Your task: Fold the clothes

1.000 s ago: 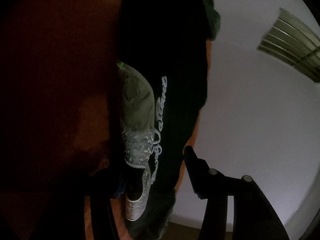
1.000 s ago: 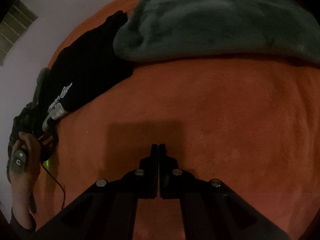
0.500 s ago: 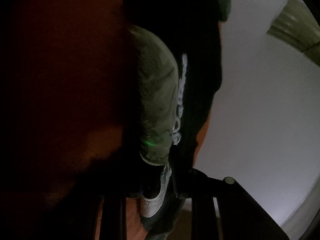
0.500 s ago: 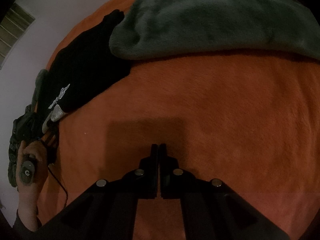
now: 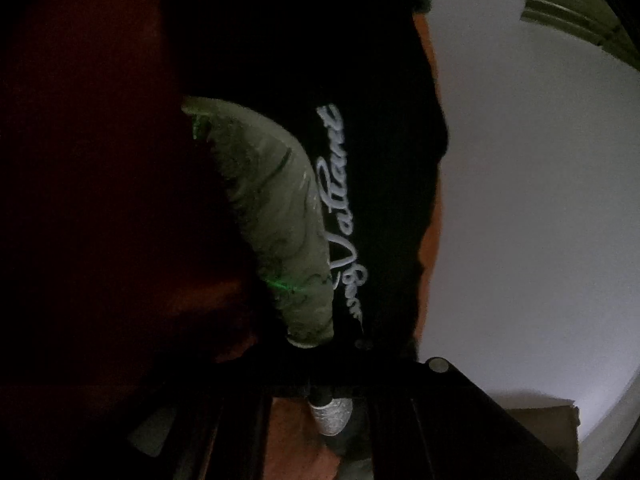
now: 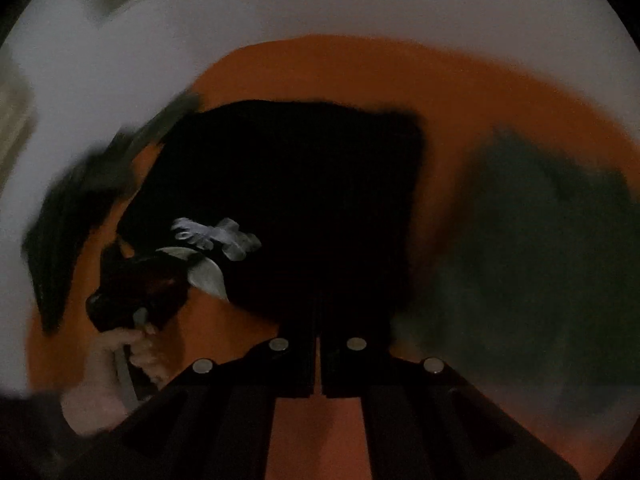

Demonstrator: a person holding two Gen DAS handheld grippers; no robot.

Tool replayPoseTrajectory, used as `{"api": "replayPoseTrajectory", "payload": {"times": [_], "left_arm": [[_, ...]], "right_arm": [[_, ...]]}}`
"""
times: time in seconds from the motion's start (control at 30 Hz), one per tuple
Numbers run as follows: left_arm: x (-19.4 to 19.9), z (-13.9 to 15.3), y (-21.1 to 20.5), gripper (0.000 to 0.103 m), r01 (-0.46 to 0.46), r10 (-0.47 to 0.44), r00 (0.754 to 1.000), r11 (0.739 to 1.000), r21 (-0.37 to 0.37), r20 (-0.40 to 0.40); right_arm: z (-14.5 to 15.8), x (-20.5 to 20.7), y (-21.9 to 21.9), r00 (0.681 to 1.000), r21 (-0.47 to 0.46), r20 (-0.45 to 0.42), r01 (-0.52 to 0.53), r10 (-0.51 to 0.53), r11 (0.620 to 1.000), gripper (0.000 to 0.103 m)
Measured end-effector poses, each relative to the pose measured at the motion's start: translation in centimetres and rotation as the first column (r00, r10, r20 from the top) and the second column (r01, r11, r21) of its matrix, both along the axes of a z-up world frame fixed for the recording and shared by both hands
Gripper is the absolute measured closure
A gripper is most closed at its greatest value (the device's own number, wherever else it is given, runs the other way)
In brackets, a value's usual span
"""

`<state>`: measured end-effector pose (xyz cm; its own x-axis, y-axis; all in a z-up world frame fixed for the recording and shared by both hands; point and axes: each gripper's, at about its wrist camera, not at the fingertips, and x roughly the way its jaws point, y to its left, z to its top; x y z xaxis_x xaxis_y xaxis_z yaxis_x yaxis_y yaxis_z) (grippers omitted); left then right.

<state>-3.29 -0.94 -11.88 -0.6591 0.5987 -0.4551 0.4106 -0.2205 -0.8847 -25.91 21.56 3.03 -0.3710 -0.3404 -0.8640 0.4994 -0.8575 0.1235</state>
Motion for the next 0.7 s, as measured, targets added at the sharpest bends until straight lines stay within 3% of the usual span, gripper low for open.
{"api": "replayPoseTrajectory", "payload": {"times": [0.07,0.1,0.13,0.23,0.37,0.5,0.63,0.7], "left_arm": [[-0.1,0.2,0.2,0.098,-0.009,0.009,1.000,1.000,0.000,0.009],[-0.3,-0.1,0.2,0.098,-0.015,0.015,1.000,1.000,0.018,0.019],[-0.4,-0.4,0.2,0.098,-0.022,0.021,0.999,0.999,0.036,0.028],[-0.9,-1.1,0.2,0.098,-0.028,0.026,0.999,0.997,0.072,0.039],[-1.6,-1.2,0.1,0.098,-0.017,0.014,0.999,0.996,0.082,0.037],[-2.6,-1.4,0.1,0.098,-0.010,0.003,0.998,0.994,0.112,0.063],[-3.4,-1.3,0.0,0.097,0.002,-0.012,0.997,0.991,0.134,0.075],[-8.7,-2.3,-3.6,0.097,0.008,-0.020,0.997,0.990,0.142,0.080]], "right_arm": [[1.8,-3.7,-4.1,0.982,0.062,-0.012,-0.186,0.187,0.981,0.067],[2.4,-5.8,-6.1,0.964,0.092,-0.002,-0.264,0.266,0.960,0.043],[2.5,-7.7,-8.0,0.945,0.127,0.005,-0.326,0.328,0.937,0.038],[1.8,-13.3,-13.6,0.876,0.252,0.022,-0.470,0.481,0.846,0.038],[-2.1,-20.0,-19.0,0.831,0.390,0.078,-0.534,0.550,0.750,0.039],[-7.1,-24.5,-22.3,0.797,0.480,0.180,-0.583,0.577,0.656,0.040],[-10.5,-27.6,-24.4,0.782,0.515,0.264,-0.609,0.564,0.603,0.040],[-11.8,-28.7,-25.3,0.775,0.530,0.285,-0.618,0.564,0.581,0.040]]}}
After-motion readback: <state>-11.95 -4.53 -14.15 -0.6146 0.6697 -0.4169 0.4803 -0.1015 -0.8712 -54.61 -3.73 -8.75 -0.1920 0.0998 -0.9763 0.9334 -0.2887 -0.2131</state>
